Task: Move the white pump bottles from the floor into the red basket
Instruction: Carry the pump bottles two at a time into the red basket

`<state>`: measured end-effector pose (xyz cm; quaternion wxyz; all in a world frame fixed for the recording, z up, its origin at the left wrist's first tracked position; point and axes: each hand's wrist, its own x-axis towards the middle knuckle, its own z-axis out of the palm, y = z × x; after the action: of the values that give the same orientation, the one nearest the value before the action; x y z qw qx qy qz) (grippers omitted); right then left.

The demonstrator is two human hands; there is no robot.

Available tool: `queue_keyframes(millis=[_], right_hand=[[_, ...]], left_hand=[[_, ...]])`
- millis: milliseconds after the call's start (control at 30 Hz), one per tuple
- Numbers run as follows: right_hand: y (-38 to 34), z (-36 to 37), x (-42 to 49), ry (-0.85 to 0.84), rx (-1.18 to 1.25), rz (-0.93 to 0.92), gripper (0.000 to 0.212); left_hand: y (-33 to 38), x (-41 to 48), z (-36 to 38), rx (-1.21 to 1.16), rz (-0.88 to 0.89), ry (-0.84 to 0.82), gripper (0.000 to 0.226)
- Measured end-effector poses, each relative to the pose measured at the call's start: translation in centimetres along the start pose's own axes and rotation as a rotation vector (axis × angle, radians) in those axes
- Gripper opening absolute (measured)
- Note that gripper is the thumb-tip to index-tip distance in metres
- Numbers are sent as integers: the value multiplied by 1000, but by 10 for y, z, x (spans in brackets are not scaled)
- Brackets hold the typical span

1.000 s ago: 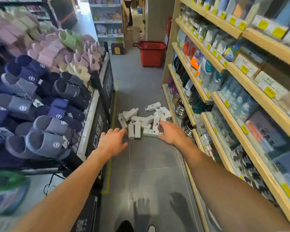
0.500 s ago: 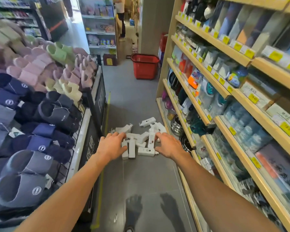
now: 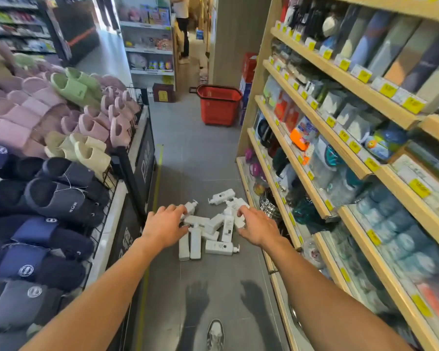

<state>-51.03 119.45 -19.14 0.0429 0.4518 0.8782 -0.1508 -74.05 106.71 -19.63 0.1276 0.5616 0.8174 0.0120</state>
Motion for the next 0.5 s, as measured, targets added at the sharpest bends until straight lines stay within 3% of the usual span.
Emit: queue_keyframes(millis=[500], right_hand=[[35,13,156,-138,77,2,42]], left_hand=[[-21,121,16,-26,-130,-150,48]])
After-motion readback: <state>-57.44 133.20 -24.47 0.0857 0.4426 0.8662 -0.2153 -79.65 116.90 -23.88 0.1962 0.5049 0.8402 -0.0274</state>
